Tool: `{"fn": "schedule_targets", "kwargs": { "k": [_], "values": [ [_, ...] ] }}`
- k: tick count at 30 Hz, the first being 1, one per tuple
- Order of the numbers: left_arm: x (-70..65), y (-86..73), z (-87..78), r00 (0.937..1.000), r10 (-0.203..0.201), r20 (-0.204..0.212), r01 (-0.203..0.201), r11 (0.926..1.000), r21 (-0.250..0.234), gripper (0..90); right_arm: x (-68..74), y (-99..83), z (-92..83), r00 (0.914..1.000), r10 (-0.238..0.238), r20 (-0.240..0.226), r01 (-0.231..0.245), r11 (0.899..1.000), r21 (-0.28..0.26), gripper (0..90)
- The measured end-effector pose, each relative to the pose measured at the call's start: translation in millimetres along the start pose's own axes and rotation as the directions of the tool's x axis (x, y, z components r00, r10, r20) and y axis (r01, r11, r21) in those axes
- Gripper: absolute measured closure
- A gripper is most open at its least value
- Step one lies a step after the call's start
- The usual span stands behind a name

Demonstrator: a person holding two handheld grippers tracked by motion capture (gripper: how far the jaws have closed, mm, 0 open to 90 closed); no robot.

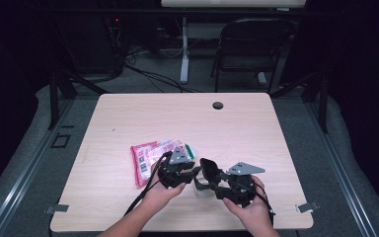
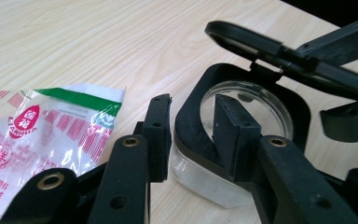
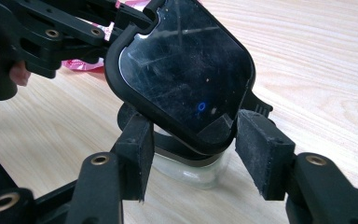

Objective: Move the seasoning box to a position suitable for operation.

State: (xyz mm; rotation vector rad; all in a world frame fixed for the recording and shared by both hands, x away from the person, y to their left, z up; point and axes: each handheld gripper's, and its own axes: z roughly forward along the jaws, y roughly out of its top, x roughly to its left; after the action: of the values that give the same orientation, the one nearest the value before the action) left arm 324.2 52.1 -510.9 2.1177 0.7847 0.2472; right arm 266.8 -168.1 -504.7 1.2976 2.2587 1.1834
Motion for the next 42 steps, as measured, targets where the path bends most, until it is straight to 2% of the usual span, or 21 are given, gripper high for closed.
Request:
{"fn": "schedule_targets", "kwargs": {
  "k": [2, 5, 8, 14, 16, 17, 18, 21, 23, 24, 26, 30, 33, 38, 40, 42],
  "values": [
    [0.3, -0.9, 2.0, 0.9999, 0.007, -0.008, -0.007, 0.9999, 0.01, 65.3, -0.2, -0.1, 0.1, 1.0, 0.0, -0.001, 0.0, 1.0, 0.0, 47.3],
    [-0.2, -2.8, 4.7, 1.0, -0.008, -0.001, 0.008, 1.0, 0.005, 64.4, -0.3, -0.3, 0.1, 1.0, 0.0, -0.002, 0.0, 1.0, -0.003, 47.5],
    [-0.7, -3.0, 5.4, 0.9999, -0.003, 0.011, 0.003, 0.9999, 0.011, 67.9, -0.4, -0.5, 0.1, 1.0, 0.001, -0.003, -0.001, 1.0, -0.005, 47.7],
    [-0.6, -3.5, 5.8, 0.9999, -0.001, 0.012, 0.001, 1.0, 0.01, 67.7, -0.6, -1.5, 0.2, 1.0, -0.002, -0.001, 0.002, 1.0, -0.011, 48.2],
    [-0.7, -4.0, 6.2, 0.9999, -0.002, 0.011, 0.002, 1.0, 0.003, 67.8, -0.6, -1.6, 0.1, 1.0, -0.004, 0.005, 0.004, 1.0, -0.011, 49.0],
    [-1.4, -4.1, 6.1, 1.0, -0.002, -0.003, 0.002, 1.0, 0.003, 67.8, -0.5, -1.9, 0.2, 1.0, 0.0, 0.006, 0.0, 1.0, -0.014, 49.4],
    [-0.6, -4.4, 6.2, 0.9999, -0.004, 0.014, 0.004, 1.0, 0.0, 67.8, -0.5, -1.8, -0.4, 1.0, 0.002, 0.009, -0.002, 1.0, -0.009, 49.8],
    [-0.6, -4.5, 6.0, 0.9999, 0.002, 0.015, -0.002, 1.0, 0.002, 68.1, -1.2, -2.3, -0.9, 1.0, 0.003, 0.004, -0.003, 1.0, -0.015, 51.1],
    [-1.4, -4.7, 6.4, 1.0, 0.007, 0.001, -0.007, 1.0, -0.001, 68.4, -1.6, -2.2, -2.5, 1.0, 0.004, 0.006, -0.004, 1.0, -0.026, 53.0],
    [-1.0, -4.6, 6.3, 0.9999, 0.008, 0.012, -0.008, 1.0, 0.0, 68.5, -1.8, -2.0, -3.7, 1.0, 0.006, 0.008, -0.006, 0.999, -0.033, 54.0],
    [-1.6, -4.7, 6.4, 0.9999, 0.012, 0.007, -0.012, 0.9999, 0.0, 68.7, -2.8, -1.7, -6.0, 0.9999, 0.015, 0.0, -0.015, 0.999, -0.05, 55.6],
    [-1.8, -5.3, 6.8, 0.9999, 0.009, 0.004, -0.009, 0.9999, -0.007, 68.7, -8.5, -3.1, -13.2, 0.9995, 0.028, 0.016, -0.026, 0.997, -0.07, 59.4],
    [-1.7, -5.4, 6.7, 0.9999, 0.011, 0.005, -0.01, 0.9999, -0.007, 68.7, -12.4, -5.4, -16.7, 0.9988, 0.046, 0.018, -0.044, 0.995, -0.088, 64.6],
    [-1.1, -5.5, 6.8, 0.9999, 0.013, 0.009, -0.013, 0.9999, -0.009, 68.7, -15.5, -9.6, -21.6, 0.9986, 0.04, 0.033, -0.036, 0.994, -0.106, 75.8],
    [-0.9, -5.7, 6.8, 0.9999, 0.011, 0.011, -0.011, 0.9999, -0.009, 68.7, -16.9, -11.8, -22.4, 0.9986, 0.042, 0.033, -0.038, 0.993, -0.111, 77.1],
    [-0.7, -5.7, 6.9, 0.9998, 0.008, 0.016, -0.008, 0.9999, -0.008, 68.5, -18.1, -12.6, -22.6, 0.9978, 0.063, 0.02, -0.061, 0.992, -0.114, 77.6]
  ]
}}
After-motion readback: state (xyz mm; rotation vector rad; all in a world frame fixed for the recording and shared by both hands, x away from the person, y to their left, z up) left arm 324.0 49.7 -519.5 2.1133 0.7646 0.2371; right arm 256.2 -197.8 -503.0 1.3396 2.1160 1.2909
